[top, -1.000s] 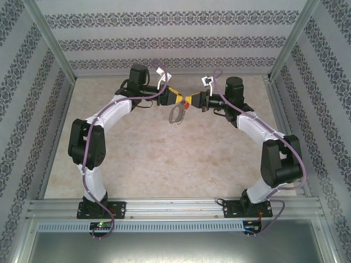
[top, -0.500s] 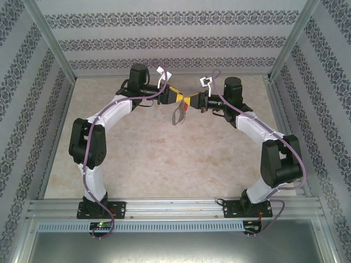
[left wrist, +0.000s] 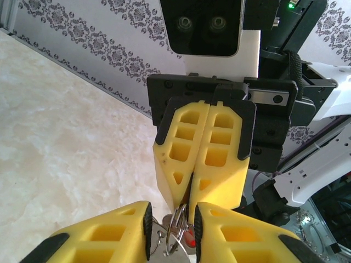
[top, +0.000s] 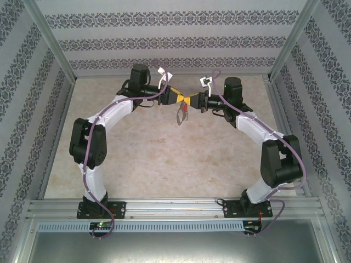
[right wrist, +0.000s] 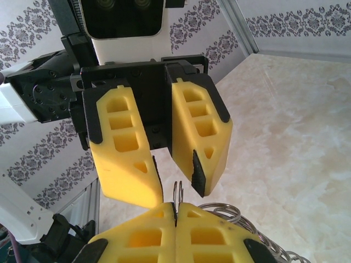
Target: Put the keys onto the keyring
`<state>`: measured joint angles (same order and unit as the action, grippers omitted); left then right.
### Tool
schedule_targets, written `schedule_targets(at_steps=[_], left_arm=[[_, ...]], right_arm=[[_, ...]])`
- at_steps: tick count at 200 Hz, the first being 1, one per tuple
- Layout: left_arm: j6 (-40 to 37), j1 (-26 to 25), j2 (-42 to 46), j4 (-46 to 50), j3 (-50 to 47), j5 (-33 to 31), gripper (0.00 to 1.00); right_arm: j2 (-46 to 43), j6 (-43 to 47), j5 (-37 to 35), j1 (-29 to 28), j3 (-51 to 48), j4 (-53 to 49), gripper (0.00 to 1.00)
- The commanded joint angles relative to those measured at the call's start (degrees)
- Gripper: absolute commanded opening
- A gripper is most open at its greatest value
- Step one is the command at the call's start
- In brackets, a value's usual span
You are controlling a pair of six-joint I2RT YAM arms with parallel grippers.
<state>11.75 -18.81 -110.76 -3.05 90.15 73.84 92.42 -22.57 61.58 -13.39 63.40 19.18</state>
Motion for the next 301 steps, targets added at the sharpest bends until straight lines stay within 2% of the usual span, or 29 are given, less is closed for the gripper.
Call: schedule_targets(at_steps=[1,33,60,70,84,106,150,173,191,228,262,301], left_arm=[[-0.5,-0.8,-1.2,-1.5,0.4,2.3,0.26],[-0.7,-0.9,-1.4,-1.6,0.4,2.1,0.20],[0.9,-0.9,-1.4,-4.4,-0.2,1.9,0.01],[2.2,-0.9,-1.1,-6.5,-0.9,1.5,0.00],[4.5,-1.0,-0.5,-9.9,-2.6,0.5,0.00],[9.3,-0.9,0.9,-18.8,-6.6,-1.3,0.00],[22.1,-1.0,2.7,-39.1,-13.0,-3.0,0.00],[25.4,-1.2,3.6,-44.5,-14.8,-3.9,0.00],[25.2,-1.6,4.5,-44.2,-15.3,-4.7,0.00],[20.9,-2.6,7.3,-39.1,-16.1,-7.6,0.00],[11.7,-3.9,9.8,-27.0,-15.2,-10.4,0.00],[1.4,-5.4,12.2,-14.5,-14.2,-14.4,0.00]], right_arm=[[0.3,-0.2,1.0,-0.2,0.7,3.0,0.00],[0.3,-0.1,1.0,-0.2,0.4,3.0,0.00],[0.3,-0.1,1.0,0.0,0.2,3.0,0.00],[0.2,-0.2,1.0,0.2,0.0,3.2,0.00],[-0.4,-1.0,0.7,0.8,-0.9,4.1,0.20],[-2.3,-2.0,-0.4,2.5,-3.2,5.5,0.35],[-9.0,-3.3,-3.7,4.4,-9.2,7.2,0.41],[-12.8,-3.7,-8.6,3.9,-13.0,7.9,0.43],[-16.1,-3.6,-13.6,3.2,-16.3,8.2,0.50],[-20.6,-2.9,-19.4,0.1,-19.6,7.9,0.54],[-21.8,-3.9,-22.9,-1.8,-19.0,7.5,0.54],[-20.8,-8.3,-22.4,-1.7,-15.5,7.7,0.52]])
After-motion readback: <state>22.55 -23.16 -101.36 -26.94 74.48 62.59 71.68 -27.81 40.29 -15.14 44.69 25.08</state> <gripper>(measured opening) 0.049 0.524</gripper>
